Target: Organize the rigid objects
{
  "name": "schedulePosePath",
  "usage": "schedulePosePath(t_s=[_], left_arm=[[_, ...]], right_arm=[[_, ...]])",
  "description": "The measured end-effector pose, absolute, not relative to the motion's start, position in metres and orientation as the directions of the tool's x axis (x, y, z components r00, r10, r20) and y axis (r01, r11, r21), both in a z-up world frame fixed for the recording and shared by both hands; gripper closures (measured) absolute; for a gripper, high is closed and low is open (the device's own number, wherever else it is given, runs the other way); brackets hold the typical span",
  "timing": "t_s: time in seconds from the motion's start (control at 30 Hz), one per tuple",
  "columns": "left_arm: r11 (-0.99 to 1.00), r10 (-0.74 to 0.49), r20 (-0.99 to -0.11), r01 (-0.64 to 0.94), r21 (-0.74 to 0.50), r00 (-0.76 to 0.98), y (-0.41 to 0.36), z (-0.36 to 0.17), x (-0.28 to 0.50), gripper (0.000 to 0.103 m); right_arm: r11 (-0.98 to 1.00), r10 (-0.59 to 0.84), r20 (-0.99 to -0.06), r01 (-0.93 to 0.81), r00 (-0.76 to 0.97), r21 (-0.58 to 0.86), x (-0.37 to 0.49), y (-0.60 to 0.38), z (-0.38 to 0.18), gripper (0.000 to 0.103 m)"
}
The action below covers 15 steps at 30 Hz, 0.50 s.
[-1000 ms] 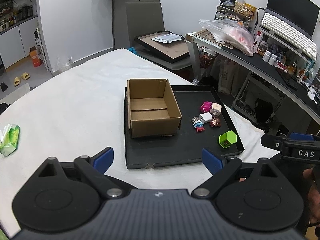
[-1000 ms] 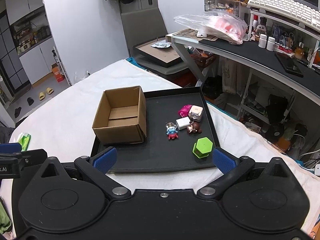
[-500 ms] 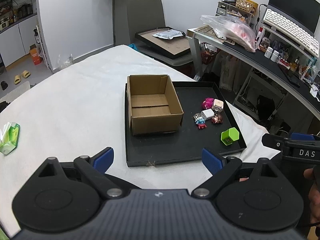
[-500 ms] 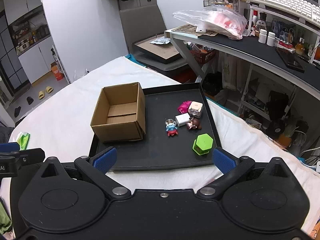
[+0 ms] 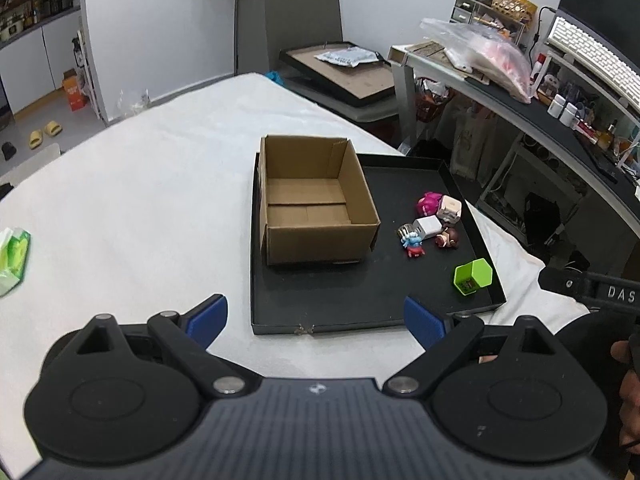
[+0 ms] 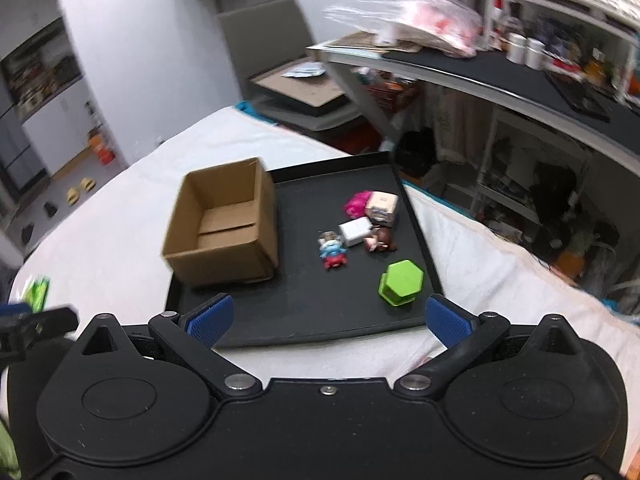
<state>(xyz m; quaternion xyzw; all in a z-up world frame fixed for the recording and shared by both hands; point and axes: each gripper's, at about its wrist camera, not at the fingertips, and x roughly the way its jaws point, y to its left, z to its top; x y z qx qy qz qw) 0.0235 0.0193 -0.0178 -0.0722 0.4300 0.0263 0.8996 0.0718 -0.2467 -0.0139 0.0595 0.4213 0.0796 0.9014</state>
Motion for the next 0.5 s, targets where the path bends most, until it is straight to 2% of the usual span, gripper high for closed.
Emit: schedulePosePath(t_s=[0.5], left_arm=[[0.981,-0.034,-0.822,-0.138,-0.136,0.569,0.031,-0.059,0.068,0.009]], right_arm=[[0.965,0.186,-0.810,0.053,0.556,0.258,0.127,-0.275,-0.059,0.000]])
